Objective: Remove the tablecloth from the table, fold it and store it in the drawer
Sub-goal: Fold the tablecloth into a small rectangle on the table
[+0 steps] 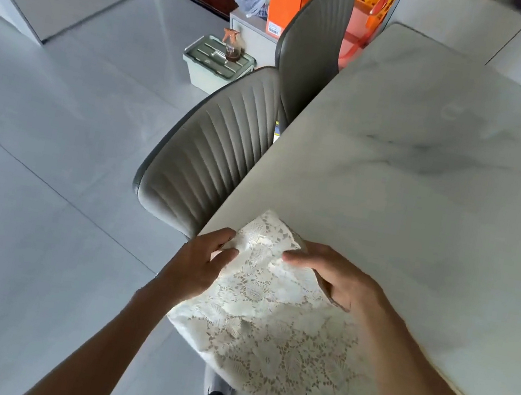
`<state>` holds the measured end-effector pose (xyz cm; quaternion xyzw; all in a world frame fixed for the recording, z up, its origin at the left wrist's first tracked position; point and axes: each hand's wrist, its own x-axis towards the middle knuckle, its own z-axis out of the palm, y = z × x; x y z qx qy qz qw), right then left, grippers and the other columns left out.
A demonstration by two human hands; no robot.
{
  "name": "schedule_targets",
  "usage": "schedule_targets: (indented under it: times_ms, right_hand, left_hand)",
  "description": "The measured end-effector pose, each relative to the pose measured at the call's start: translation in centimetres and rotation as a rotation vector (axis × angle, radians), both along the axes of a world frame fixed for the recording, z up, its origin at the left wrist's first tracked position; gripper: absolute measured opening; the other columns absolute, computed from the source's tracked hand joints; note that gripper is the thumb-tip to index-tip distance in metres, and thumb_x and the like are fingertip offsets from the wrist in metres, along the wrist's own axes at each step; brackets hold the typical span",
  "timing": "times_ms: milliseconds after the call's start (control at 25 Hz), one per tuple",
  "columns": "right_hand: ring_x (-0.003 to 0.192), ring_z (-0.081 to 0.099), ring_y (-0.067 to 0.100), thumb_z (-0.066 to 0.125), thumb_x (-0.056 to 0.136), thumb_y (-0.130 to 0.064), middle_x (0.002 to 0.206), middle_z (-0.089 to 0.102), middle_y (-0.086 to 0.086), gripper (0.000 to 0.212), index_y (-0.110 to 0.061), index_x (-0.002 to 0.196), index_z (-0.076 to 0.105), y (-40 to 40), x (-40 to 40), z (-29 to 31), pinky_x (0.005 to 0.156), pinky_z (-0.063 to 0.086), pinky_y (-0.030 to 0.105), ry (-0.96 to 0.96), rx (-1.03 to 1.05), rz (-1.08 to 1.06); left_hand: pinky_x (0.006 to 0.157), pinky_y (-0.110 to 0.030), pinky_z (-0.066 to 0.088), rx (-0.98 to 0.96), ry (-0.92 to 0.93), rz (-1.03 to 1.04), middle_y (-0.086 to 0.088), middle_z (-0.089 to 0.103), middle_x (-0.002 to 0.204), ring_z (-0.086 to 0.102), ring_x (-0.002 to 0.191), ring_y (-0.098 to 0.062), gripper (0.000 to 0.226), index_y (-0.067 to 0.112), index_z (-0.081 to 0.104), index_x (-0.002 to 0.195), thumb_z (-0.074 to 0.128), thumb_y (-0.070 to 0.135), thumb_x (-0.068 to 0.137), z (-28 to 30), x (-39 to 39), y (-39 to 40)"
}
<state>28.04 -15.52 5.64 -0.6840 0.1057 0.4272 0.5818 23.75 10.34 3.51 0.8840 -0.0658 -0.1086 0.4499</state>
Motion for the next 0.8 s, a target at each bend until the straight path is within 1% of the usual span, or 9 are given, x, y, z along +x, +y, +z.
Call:
schedule_targets:
  times_ms: [80, 120, 200, 280, 320, 480, 560, 680, 800]
  right_hand:
    - [0.11, 0.051, 0.049, 0.089, 0.055, -0.051, 0.132, 0.053, 0.029, 0.069, -0.012, 0.108, 0.068, 0.5, -3.6, 2.4, 0.111, 0.033, 0.052, -0.033, 0.021, 0.032]
    - [0.097, 0.041, 0.052, 0.089, 0.056, -0.05, 0.12, 0.052, 0.033, 0.075, -0.003, 0.11, 0.065, 0.8, -6.1, 3.6, 0.107, 0.038, 0.052, -0.084, 0.067, 0.013]
    - [0.085, 0.045, 0.038, 0.088, 0.065, -0.039, 0.092, 0.057, 0.024, 0.056, -0.001, 0.1, 0.066, 1.7, -11.4, 6.2, 0.079, 0.044, 0.036, -0.226, 0.193, -0.043]
    - [0.074, 0.057, 0.022, 0.082, 0.074, -0.029, 0.074, 0.063, 0.008, 0.019, -0.015, 0.083, 0.071, 2.7, -17.6, 9.0, 0.072, 0.042, 0.03, -0.36, 0.251, -0.069]
    - [0.071, 0.059, 0.017, 0.079, 0.078, -0.027, 0.071, 0.064, 0.001, 0.012, -0.018, 0.079, 0.071, 3.2, -20.5, 10.4, 0.071, 0.044, 0.028, -0.425, 0.268, -0.089]
    - [0.067, 0.062, 0.011, 0.069, 0.089, -0.02, 0.072, 0.067, -0.004, 0.003, -0.019, 0.088, 0.071, 4.6, -29.8, 15.2, 0.066, 0.05, 0.024, -0.63, 0.36, -0.313]
    - [0.061, 0.059, 0.007, 0.064, 0.091, -0.023, 0.069, 0.066, -0.008, 0.006, -0.02, 0.09, 0.069, 5.3, -33.2, 17.3, 0.06, 0.049, 0.023, -0.75, 0.28, -0.396]
    - [0.064, 0.059, 0.009, 0.061, 0.093, -0.026, 0.07, 0.065, -0.009, 0.008, -0.022, 0.089, 0.066, 7.0, -37.8, 19.2, 0.062, 0.048, 0.026, -0.869, 0.217, -0.493]
    - [0.061, 0.054, 0.018, 0.054, 0.097, -0.023, 0.068, 0.061, -0.004, 0.014, -0.018, 0.085, 0.06, 8.6, -41.4, 19.7, 0.058, 0.046, 0.033, -0.911, 0.101, -0.586]
  left_hand:
    - [0.068, -0.003, 0.038, 0.021, -0.034, -0.022, 0.032, 0.061, 0.082, 0.059, 0.08, 0.015, 0.006, 0.041, 0.054, 0.102, 0.05, 0.04, 0.097, 2.5, -3.4, 0.5]
    - [0.068, -0.005, 0.037, 0.03, -0.065, -0.024, 0.031, 0.061, 0.08, 0.059, 0.08, 0.014, 0.007, 0.04, 0.055, 0.101, 0.051, 0.036, 0.097, 3.6, -5.7, 0.6]
    - [0.068, -0.006, 0.038, 0.03, -0.126, -0.008, 0.031, 0.062, 0.08, 0.061, 0.08, 0.009, 0.008, 0.036, 0.058, 0.101, 0.052, 0.031, 0.097, 6.2, -10.3, 0.7]
    - [0.067, -0.006, 0.04, 0.021, -0.182, 0.009, 0.027, 0.065, 0.081, 0.062, 0.08, 0.004, 0.009, 0.033, 0.06, 0.099, 0.053, 0.027, 0.097, 9.0, -14.9, 0.3]
    - [0.066, -0.007, 0.04, 0.018, -0.21, 0.022, 0.024, 0.065, 0.081, 0.062, 0.078, 0.001, 0.009, 0.033, 0.059, 0.096, 0.054, 0.025, 0.096, 10.7, -17.0, -0.1]
    - [0.071, -0.007, 0.038, 0.098, -0.442, 0.237, 0.007, 0.069, 0.095, 0.057, 0.079, -0.001, 0.015, 0.019, 0.067, 0.1, 0.07, 0.015, 0.086, 17.1, -23.9, -2.5]
    - [0.074, -0.014, 0.044, 0.096, -0.543, 0.4, 0.003, 0.067, 0.102, 0.058, 0.084, -0.008, 0.025, 0.015, 0.066, 0.102, 0.076, 0.014, 0.08, 20.2, -27.5, -3.8]
    - [0.071, -0.03, 0.056, -0.117, -0.347, 0.318, 0.009, 0.07, 0.085, 0.066, 0.075, -0.007, 0.004, 0.019, 0.066, 0.089, 0.067, 0.023, 0.087, 23.9, -32.6, -5.9]
    - [0.079, -0.035, 0.058, -0.361, -0.034, 0.263, 0.006, 0.073, 0.081, 0.069, 0.081, -0.008, 0.019, 0.019, 0.072, 0.085, 0.063, 0.036, 0.089, 25.4, -36.5, -7.0]
